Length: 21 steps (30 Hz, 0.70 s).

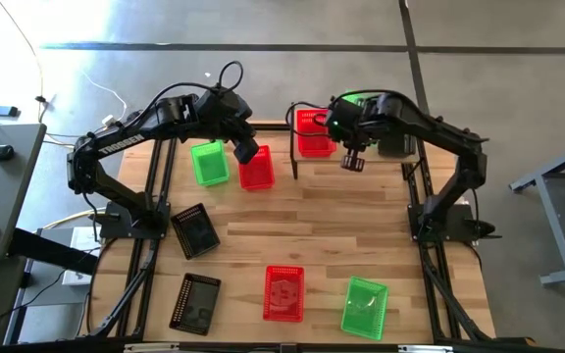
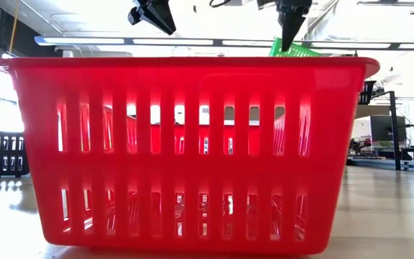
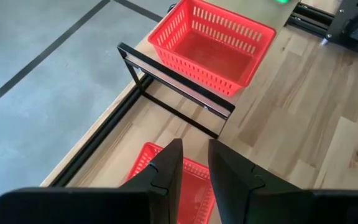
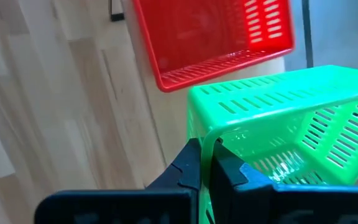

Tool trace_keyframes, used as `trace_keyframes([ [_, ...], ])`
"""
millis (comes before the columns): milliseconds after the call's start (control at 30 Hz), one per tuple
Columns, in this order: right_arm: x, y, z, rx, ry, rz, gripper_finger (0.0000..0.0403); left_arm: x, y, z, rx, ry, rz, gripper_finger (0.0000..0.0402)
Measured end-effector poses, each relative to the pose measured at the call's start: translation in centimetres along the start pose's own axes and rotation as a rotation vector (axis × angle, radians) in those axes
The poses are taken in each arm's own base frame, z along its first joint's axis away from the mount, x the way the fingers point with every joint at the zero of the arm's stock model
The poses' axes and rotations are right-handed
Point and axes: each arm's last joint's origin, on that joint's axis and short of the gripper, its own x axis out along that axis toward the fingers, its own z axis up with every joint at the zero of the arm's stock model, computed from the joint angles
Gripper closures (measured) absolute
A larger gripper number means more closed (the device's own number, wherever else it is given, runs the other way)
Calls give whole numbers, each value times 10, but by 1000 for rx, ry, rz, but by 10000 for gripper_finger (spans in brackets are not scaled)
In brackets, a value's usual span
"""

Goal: Stack baskets on shelf by color
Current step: Put the middle right green bin on the shelf

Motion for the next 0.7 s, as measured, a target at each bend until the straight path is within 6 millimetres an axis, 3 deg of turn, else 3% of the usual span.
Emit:
trace_keyframes([
  [300,30,10,-2,-74,117,25,403,0,0,0,-15,0,-1,335],
  [700,51,18,-8,-131,201,31,403,0,0,0,-15,0,-1,335],
])
